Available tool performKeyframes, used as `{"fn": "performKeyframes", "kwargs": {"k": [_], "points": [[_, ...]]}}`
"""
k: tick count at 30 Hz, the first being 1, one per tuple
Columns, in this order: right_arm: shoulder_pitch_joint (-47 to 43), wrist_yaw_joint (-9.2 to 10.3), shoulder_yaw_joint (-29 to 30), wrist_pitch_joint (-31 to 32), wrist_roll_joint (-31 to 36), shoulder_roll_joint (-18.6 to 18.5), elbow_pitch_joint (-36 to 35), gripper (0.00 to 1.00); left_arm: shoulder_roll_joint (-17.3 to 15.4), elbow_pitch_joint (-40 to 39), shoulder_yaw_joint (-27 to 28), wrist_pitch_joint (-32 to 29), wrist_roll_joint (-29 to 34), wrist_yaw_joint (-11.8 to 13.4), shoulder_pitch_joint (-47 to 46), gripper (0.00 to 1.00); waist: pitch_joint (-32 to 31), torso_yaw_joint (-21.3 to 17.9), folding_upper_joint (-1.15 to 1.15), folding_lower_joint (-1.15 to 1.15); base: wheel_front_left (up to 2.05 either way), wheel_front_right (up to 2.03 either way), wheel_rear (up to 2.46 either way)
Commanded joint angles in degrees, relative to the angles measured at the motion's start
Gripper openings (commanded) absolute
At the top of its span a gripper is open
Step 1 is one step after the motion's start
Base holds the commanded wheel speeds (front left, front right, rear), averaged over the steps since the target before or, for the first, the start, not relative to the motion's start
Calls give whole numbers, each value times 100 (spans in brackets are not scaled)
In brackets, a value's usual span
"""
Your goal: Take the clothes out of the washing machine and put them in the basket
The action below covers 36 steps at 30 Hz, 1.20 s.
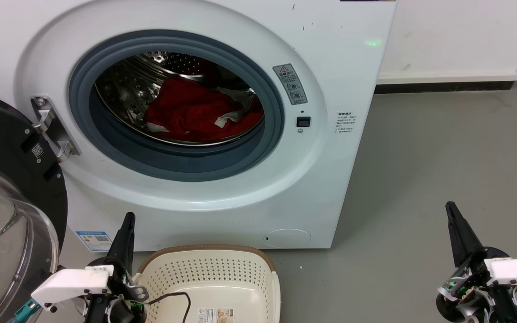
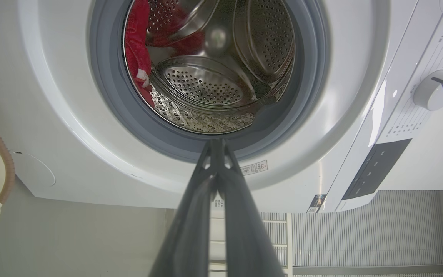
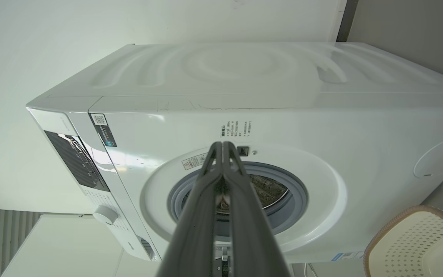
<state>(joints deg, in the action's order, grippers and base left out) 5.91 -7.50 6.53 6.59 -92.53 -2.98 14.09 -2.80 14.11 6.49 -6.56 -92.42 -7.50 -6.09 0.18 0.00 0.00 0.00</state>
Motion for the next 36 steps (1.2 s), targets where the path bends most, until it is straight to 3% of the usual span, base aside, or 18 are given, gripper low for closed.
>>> {"fn": "performKeyframes", "kwargs": {"k": [1, 36], "points": [[75, 2, -2, 1, 25, 14, 7, 0, -16, 0, 11, -11, 0, -14, -43, 0, 0, 0, 0, 0, 0, 0, 0], [74, 2, -3, 0, 25, 14, 7, 0, -16, 0, 11, -11, 1, -14, -43, 0, 0, 0, 0, 0, 0, 0, 0]]}}
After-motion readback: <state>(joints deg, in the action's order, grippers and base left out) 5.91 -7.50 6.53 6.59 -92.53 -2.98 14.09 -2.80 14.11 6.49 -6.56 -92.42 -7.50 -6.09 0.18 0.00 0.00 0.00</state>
